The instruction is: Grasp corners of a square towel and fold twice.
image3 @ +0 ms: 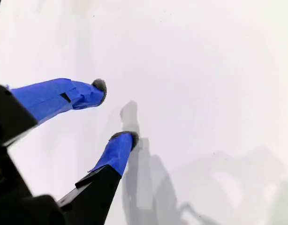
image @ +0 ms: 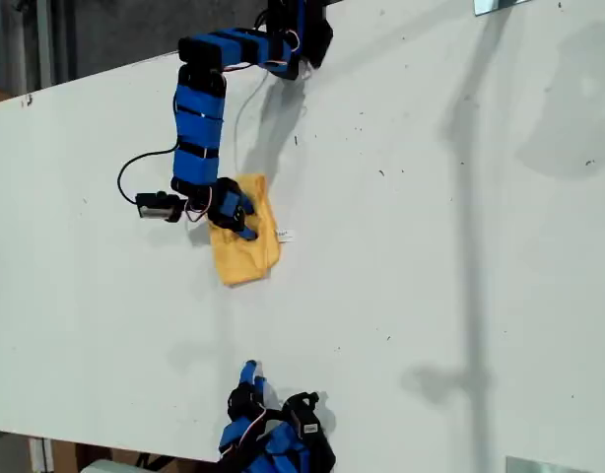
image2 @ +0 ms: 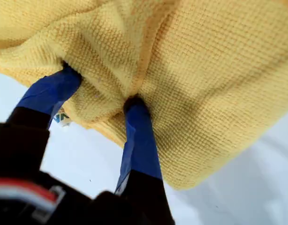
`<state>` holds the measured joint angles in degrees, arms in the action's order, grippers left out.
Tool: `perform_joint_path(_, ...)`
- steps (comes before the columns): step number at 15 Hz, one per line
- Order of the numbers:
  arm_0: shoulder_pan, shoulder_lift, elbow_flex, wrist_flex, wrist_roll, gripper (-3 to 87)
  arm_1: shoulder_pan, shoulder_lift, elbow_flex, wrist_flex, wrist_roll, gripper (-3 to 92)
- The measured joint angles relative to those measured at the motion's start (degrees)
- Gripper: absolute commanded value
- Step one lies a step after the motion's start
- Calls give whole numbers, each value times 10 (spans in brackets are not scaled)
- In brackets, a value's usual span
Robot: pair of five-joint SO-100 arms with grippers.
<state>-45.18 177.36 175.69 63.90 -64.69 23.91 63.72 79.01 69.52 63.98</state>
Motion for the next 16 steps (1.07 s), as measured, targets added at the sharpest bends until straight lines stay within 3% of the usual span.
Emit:
perform_joint_path(9, 0, 0, 0, 0, 0, 172, 56, 181, 207, -26, 6, 218)
perform_joint_path(14, 0, 0, 0, 0, 0, 172, 39, 187, 192, -33, 6, 211)
perform_joint_path(16, 0, 0, 0, 0, 0, 172, 27, 183, 154, -32, -3, 59)
